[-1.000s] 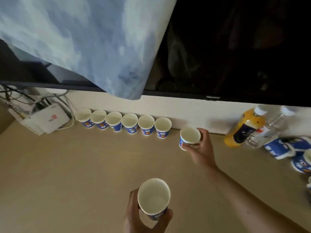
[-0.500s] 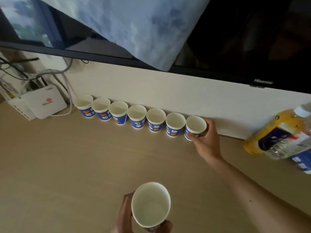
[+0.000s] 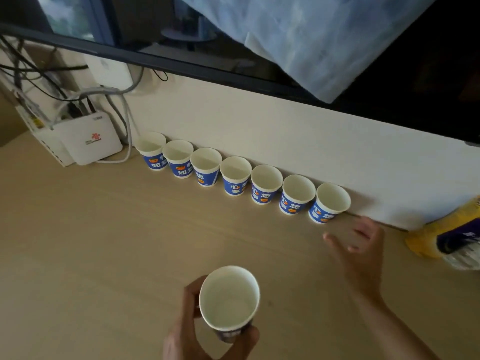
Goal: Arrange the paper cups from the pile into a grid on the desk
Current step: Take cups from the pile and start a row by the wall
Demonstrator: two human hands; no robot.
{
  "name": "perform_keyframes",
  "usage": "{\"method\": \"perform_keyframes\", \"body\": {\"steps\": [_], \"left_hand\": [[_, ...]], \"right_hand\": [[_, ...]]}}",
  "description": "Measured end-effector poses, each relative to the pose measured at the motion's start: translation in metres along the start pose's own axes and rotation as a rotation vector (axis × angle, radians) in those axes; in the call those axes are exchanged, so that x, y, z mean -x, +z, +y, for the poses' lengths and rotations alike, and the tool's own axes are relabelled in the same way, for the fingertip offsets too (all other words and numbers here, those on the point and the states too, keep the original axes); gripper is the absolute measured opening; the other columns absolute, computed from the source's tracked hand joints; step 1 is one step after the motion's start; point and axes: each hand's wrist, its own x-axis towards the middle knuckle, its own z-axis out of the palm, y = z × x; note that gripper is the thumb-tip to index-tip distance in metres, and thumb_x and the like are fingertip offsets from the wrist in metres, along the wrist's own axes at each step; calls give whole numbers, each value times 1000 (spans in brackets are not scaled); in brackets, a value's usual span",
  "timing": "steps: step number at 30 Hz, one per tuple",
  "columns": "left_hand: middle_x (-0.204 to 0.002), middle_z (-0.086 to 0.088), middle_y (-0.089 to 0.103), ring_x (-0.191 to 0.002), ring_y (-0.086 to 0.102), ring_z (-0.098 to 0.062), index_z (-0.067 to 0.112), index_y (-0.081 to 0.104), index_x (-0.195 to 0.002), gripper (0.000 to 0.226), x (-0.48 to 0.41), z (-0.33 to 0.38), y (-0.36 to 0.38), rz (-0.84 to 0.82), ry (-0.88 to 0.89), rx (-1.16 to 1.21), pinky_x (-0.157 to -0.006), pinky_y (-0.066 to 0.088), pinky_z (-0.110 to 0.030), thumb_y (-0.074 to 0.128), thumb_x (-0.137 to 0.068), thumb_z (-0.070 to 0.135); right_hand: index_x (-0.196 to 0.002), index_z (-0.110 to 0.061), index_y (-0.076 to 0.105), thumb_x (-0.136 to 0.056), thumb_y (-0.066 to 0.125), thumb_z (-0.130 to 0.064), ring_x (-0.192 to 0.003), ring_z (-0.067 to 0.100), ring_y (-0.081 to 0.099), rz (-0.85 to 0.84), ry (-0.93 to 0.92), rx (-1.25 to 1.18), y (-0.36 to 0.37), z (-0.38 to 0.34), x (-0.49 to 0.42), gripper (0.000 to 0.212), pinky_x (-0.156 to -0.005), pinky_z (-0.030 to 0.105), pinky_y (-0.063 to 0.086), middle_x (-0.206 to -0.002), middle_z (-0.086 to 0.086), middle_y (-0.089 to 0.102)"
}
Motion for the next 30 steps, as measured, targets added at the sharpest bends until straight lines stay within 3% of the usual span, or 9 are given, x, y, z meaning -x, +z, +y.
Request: {"method": "perform_keyframes", "body": {"steps": [3,5,9,13,16,20,26,30], "left_hand": [[-91,25,71,-86,65,7,46,60,-107,73,-21,-4,-25,35,17,-24,-68,44,-1,76,-37,53],[-97,22,72,-89,67,0,39,61,-113,74,-42,-10,-44,68,1,-30,-70,46,-5,79,-42,51],[-105,21,70,-94,67,-9,38,58,-118,69,-88,-21,-76,114,-3,-62,-80,53,-25,88,-56,37],[-105,22,70,-97,68,-7,35,58,-119,67,-142,-42,-101,187,7,-106,-86,56,-37,93,-64,22],[-110,18,68,-100,65,-3,31,56,-123,68,-179,-52,-110,208,27,-139,-86,56,-32,92,-65,23],[-114,14,63,-102,61,-3,27,53,-126,70,-216,-63,-111,181,33,-124,-75,49,-9,91,-67,21],[-114,11,62,-101,60,-6,23,51,-126,72,-255,-74,-110,147,-8,-79,-70,46,-4,91,-66,15],[-116,11,58,-104,57,-8,22,48,-129,76,-266,-80,-109,135,-15,-94,-71,43,-7,91,-67,13]], "right_hand": [[-119,-34,48,-67,88,-11,-105,-2,58,-49,-2,-105,1,-4,42,70,-75,6,43,-115,-6,56],[-112,-42,50,-65,88,-2,-97,-10,60,-136,-12,-162,18,-7,66,73,-74,6,43,-110,-15,60],[-113,-46,54,-62,78,-15,-93,-1,64,-315,-88,-194,67,-22,101,64,-74,9,43,-106,-20,65],[-113,-44,56,-65,78,-25,-94,7,66,-457,-116,-216,115,-46,113,56,-75,14,44,-107,-12,66],[-111,-31,59,-68,75,-24,-95,13,66,-535,-124,-211,141,-64,117,47,-78,18,45,-107,-8,67],[-111,-26,58,-69,73,-34,-93,13,66,-567,-150,-179,165,-81,120,45,-77,19,45,-107,-11,67],[-109,-27,59,-67,69,-46,-95,13,66,-598,-113,-173,189,-86,123,48,-79,20,47,-106,-12,66],[-109,-26,60,-69,73,-29,-95,11,66,-587,-89,-157,199,-83,125,43,-80,22,49,-103,-13,66]]}}
